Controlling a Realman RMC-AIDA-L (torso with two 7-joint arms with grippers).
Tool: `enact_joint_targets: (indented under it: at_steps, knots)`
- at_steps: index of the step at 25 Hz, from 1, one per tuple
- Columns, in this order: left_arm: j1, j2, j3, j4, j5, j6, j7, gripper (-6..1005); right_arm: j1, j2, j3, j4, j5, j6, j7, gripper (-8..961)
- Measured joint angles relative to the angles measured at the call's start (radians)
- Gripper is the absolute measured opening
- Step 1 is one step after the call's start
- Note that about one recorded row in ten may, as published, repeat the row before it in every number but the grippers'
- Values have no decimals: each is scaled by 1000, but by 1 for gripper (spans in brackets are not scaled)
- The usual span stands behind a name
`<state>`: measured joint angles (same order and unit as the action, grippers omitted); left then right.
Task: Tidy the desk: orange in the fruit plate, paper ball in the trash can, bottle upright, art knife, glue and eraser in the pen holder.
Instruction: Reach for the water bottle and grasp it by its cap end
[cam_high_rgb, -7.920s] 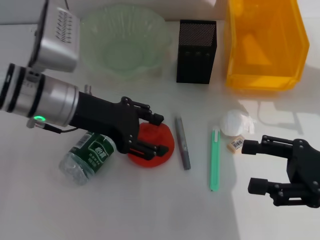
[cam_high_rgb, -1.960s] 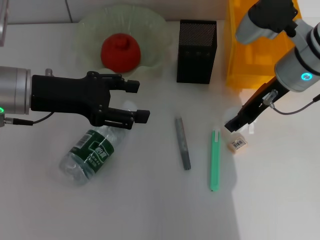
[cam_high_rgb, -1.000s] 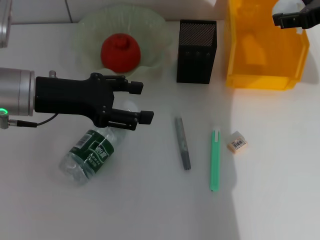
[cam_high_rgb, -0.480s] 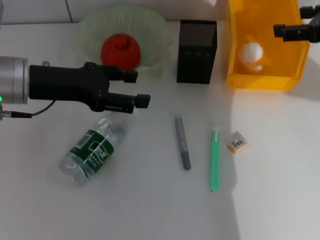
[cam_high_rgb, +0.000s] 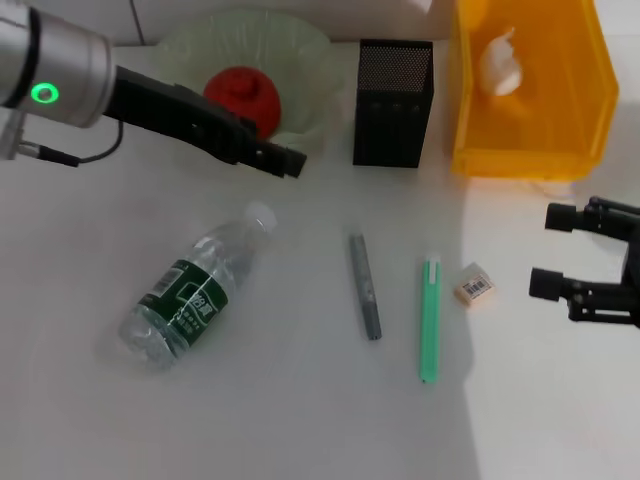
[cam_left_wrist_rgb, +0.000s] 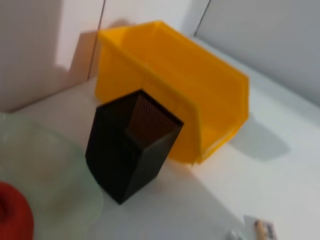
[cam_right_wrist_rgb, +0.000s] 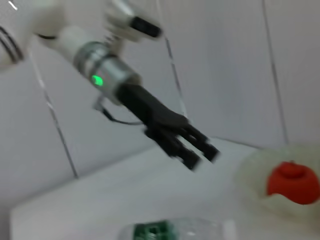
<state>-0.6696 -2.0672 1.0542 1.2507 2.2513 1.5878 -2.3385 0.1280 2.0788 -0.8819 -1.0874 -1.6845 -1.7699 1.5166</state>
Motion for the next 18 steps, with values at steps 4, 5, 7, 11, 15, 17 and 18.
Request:
enact_joint_targets:
  at_steps: [4, 5, 7, 11, 15, 17, 18]
  knots:
    - [-81, -4, 195, -11, 175, -68, -192, 842, 25, -1, 71, 227, 2, -54, -166, 852]
    - [-93, -6, 238, -15, 209, -85, -233, 842, 29, -2, 81, 265, 2, -56, -187, 852]
    - [-106, -10, 305, -18, 262, -114, -302, 842, 32, -4, 98, 310, 1, -55, -212, 852]
    - [-118, -12, 398, -43, 340, -165, -401, 842, 32, -2, 113, 351, -1, -51, -238, 851]
    - [-129, -12, 420, -89, 346, -182, -411, 842, 32, -2, 112, 370, -1, -51, -243, 851]
    - [-138, -13, 439, -157, 345, -228, -418, 842, 38, -2, 106, 373, -1, -57, -247, 851]
    - [-138, -13, 441, -163, 345, -234, -419, 842, 38, -2, 106, 373, -1, -57, -247, 851]
